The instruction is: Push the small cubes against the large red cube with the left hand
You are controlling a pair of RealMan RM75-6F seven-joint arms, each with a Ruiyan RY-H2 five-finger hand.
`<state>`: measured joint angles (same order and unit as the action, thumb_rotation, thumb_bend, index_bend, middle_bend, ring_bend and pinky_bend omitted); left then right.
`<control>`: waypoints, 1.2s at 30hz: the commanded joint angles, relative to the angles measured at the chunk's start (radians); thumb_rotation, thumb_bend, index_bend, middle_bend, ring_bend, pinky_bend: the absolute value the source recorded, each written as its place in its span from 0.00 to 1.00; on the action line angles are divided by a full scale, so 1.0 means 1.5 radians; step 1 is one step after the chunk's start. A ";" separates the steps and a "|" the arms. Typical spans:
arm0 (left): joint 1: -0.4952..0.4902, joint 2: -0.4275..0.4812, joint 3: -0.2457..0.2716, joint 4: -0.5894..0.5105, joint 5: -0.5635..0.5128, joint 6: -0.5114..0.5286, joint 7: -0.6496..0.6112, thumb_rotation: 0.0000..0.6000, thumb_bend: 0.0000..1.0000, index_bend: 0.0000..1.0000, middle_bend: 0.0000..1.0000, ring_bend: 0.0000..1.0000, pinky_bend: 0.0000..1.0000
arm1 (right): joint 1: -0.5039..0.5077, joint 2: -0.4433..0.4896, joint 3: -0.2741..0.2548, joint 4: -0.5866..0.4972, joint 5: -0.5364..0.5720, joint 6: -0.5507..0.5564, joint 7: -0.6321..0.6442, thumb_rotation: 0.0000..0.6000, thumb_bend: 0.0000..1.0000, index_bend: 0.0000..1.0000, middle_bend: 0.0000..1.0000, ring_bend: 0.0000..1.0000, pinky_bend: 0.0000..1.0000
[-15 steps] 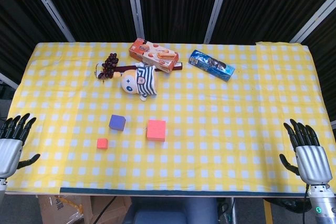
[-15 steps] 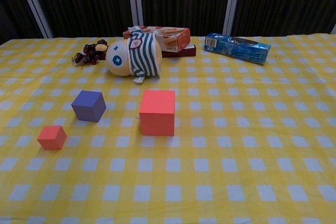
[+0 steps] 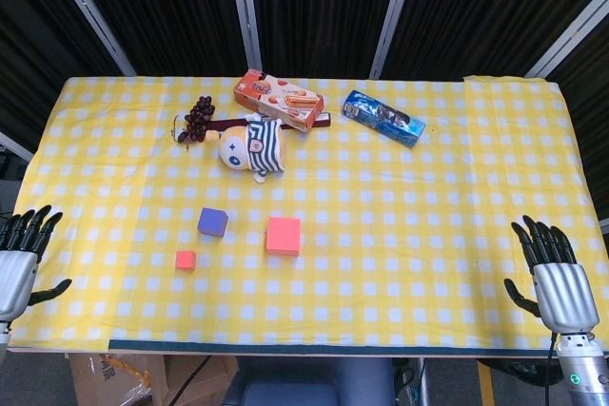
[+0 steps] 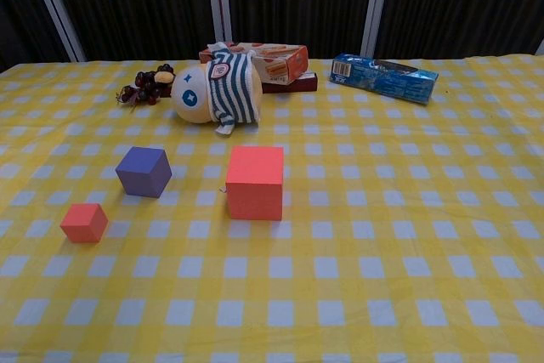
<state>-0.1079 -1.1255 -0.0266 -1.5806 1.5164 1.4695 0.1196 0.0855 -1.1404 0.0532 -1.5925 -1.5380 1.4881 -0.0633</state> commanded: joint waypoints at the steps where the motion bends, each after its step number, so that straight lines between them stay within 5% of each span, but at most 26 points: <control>1: -0.001 0.000 0.001 -0.002 0.001 -0.001 0.004 1.00 0.00 0.00 0.00 0.00 0.05 | -0.001 0.001 0.000 0.000 0.002 0.000 0.005 1.00 0.36 0.00 0.00 0.00 0.07; 9: -0.005 0.002 0.001 -0.013 -0.006 -0.013 0.008 1.00 0.00 0.00 0.00 0.00 0.05 | -0.003 0.002 -0.002 0.000 -0.005 0.006 0.010 1.00 0.36 0.00 0.00 0.00 0.07; 16: -0.066 0.002 -0.038 -0.055 -0.045 -0.092 0.015 1.00 0.07 0.05 0.00 0.00 0.14 | -0.004 0.002 -0.004 -0.002 -0.015 0.012 0.017 1.00 0.36 0.00 0.00 0.00 0.07; 27: -0.253 -0.081 -0.113 -0.082 -0.234 -0.305 0.249 1.00 0.11 0.18 0.00 0.00 0.15 | -0.004 0.000 -0.004 0.011 -0.027 0.023 0.052 1.00 0.36 0.00 0.00 0.00 0.07; 36: -0.342 -0.148 -0.119 -0.066 -0.335 -0.344 0.357 1.00 0.14 0.27 0.00 0.00 0.16 | -0.009 0.000 0.000 0.017 -0.026 0.037 0.077 1.00 0.36 0.00 0.00 0.00 0.07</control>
<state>-0.5976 -1.3265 -0.2027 -1.6882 1.0372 0.9664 0.6310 0.0722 -1.1404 0.0526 -1.5675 -1.5763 1.5422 0.0506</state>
